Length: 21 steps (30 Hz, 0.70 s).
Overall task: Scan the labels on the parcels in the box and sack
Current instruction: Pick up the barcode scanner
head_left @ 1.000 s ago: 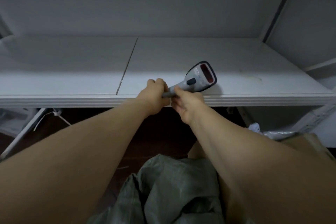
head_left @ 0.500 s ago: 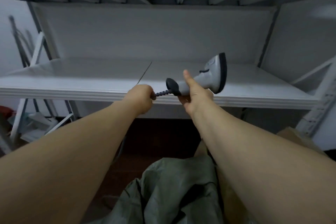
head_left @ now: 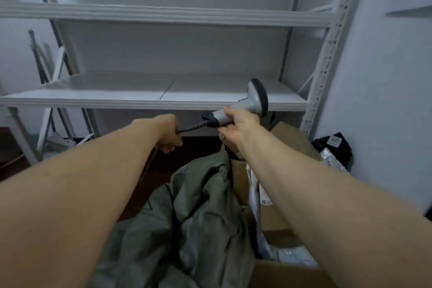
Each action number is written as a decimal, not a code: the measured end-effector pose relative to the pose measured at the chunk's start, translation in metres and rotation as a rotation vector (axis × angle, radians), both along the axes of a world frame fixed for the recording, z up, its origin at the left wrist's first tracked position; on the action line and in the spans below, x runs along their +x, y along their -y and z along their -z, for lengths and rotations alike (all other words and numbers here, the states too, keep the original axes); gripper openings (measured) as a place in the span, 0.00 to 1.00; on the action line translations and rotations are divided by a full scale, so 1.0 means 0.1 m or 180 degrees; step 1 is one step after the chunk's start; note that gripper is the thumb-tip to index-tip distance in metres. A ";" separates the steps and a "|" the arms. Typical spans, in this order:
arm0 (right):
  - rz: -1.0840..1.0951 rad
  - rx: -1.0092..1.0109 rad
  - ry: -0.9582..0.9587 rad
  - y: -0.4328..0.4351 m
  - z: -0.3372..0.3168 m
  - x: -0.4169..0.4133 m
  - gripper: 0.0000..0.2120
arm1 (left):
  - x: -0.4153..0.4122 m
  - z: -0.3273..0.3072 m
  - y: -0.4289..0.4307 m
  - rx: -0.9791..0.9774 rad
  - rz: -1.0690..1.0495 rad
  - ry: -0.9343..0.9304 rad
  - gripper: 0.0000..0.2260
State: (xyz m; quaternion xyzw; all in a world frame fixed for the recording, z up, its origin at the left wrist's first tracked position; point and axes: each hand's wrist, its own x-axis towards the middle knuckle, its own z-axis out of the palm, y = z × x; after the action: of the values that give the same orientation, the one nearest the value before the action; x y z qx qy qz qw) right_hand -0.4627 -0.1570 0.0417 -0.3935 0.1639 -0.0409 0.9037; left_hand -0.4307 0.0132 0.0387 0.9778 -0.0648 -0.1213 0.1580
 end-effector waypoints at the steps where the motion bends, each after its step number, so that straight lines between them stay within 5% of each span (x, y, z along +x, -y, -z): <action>1: -0.0037 0.0005 -0.0023 -0.01 -0.01 -0.17 0.15 | -0.16 -0.05 -0.05 0.0200 0.0062 -0.0068 0.06; 4: -0.0207 -0.0203 -0.0061 -0.09 -0.10 -0.60 0.18 | -0.65 -0.32 -0.20 0.1038 0.0072 -0.0344 0.10; 8: -0.0489 -0.1269 -0.0334 -0.12 -0.35 -0.98 0.14 | -1.38 -0.85 -0.12 0.1588 -0.0145 -0.1691 0.18; 14: -0.0463 -0.2151 -0.0234 0.21 -0.59 -1.53 0.06 | -2.29 -1.30 0.62 0.1222 0.0837 -0.1720 0.25; 21: -0.0300 -0.2273 -0.0289 0.68 -0.47 -2.10 0.05 | -2.67 -0.81 1.33 0.0712 0.1678 -0.2412 0.17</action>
State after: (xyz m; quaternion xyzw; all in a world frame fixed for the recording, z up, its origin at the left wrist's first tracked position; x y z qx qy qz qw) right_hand -0.6724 -0.2252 0.0889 -0.6929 0.1609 -0.0363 0.7019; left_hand -0.6973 -0.1200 0.1198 0.8259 -0.2351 -0.5116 0.0280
